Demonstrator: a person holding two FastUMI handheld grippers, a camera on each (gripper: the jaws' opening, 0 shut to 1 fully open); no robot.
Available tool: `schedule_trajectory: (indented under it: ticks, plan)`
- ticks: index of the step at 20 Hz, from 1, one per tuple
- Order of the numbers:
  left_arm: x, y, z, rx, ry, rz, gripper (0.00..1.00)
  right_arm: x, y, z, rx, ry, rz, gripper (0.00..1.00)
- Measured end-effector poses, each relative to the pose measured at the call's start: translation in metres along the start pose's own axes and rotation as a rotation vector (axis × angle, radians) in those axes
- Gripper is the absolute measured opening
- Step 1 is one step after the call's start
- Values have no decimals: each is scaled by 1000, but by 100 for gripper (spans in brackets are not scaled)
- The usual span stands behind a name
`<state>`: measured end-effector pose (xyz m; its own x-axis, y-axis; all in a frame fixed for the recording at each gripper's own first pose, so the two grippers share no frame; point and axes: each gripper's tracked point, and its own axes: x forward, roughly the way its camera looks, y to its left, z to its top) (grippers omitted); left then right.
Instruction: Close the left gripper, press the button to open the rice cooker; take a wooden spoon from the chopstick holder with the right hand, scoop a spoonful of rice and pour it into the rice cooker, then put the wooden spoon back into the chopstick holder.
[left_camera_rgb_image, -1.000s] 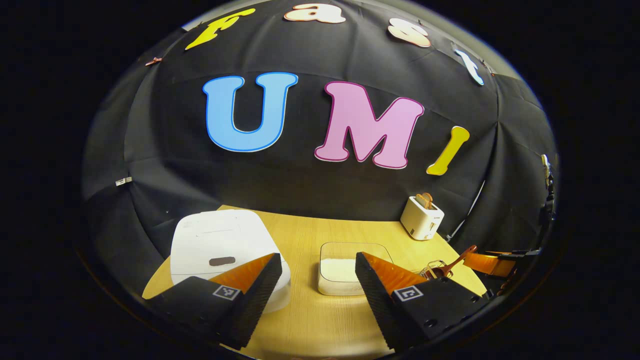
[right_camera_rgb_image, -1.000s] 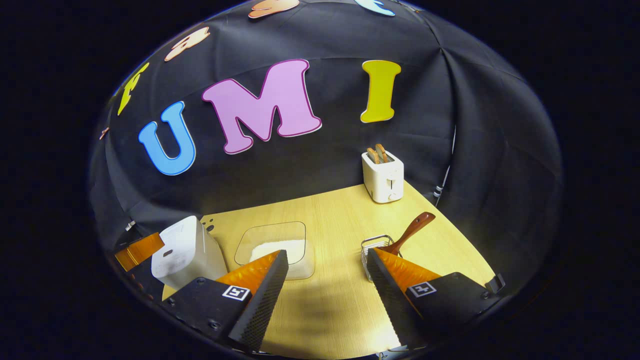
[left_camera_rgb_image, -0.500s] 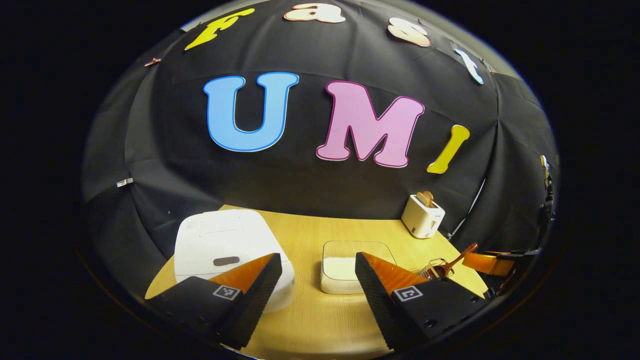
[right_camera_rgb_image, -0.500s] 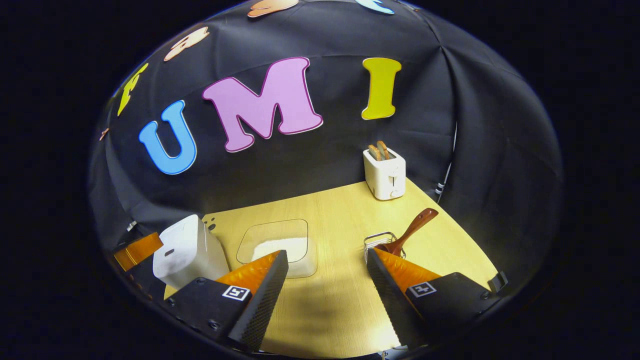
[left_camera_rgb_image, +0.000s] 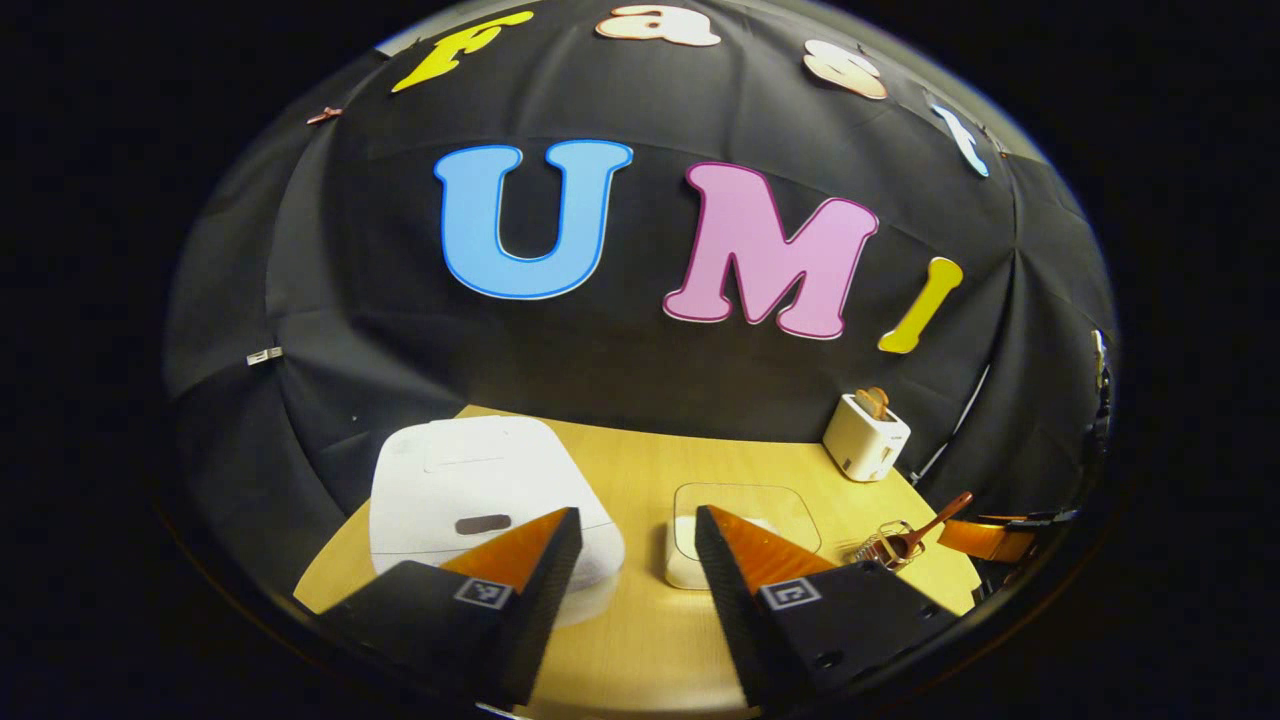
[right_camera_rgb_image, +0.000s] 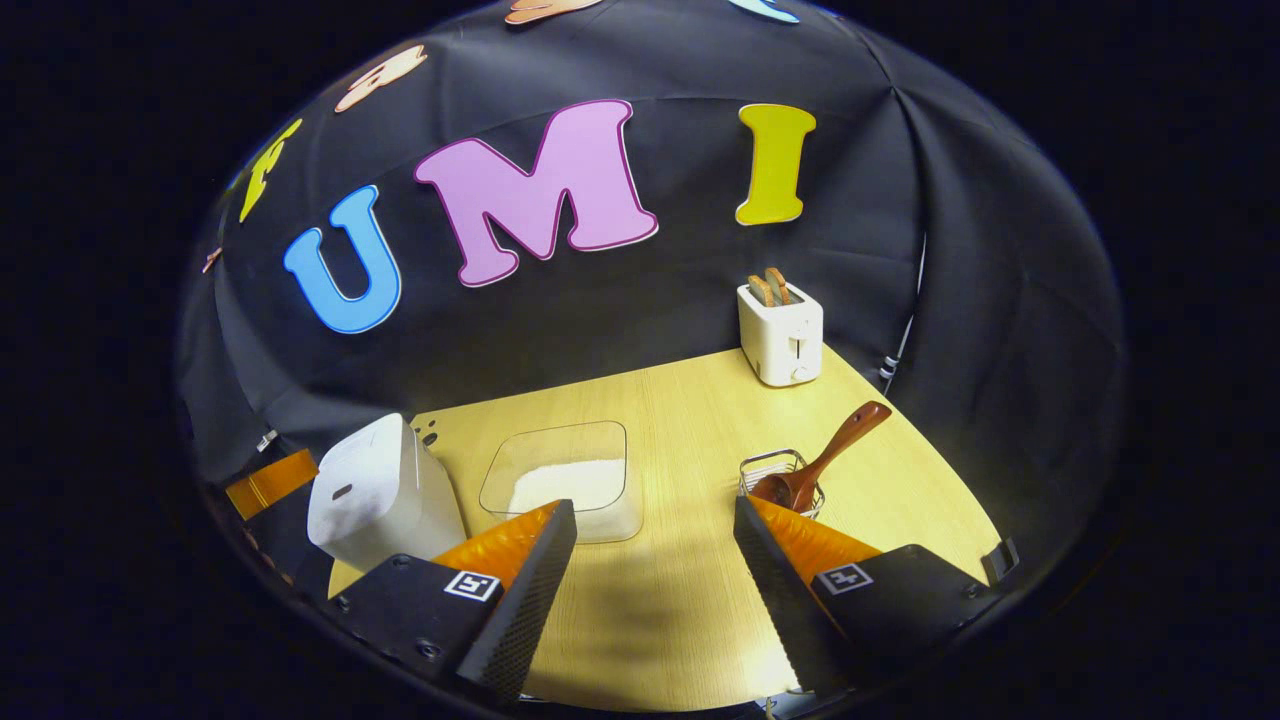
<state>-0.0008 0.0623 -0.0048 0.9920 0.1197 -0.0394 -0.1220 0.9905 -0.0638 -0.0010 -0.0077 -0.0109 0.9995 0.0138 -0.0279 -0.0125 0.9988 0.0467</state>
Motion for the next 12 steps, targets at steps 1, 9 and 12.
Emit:
schedule_trajectory:
  ticks: [1,9,12]
  plan:
    - [1,5,0,4,-3,-2,59,-1,0,2,-6,-8,1,98]
    - [28,66,-15,15,32,134,5,-8,-7,-7,-36,21,-13,98]
    - [46,90,-31,14,81,228,5,-6,-3,-14,-50,56,-9,98]
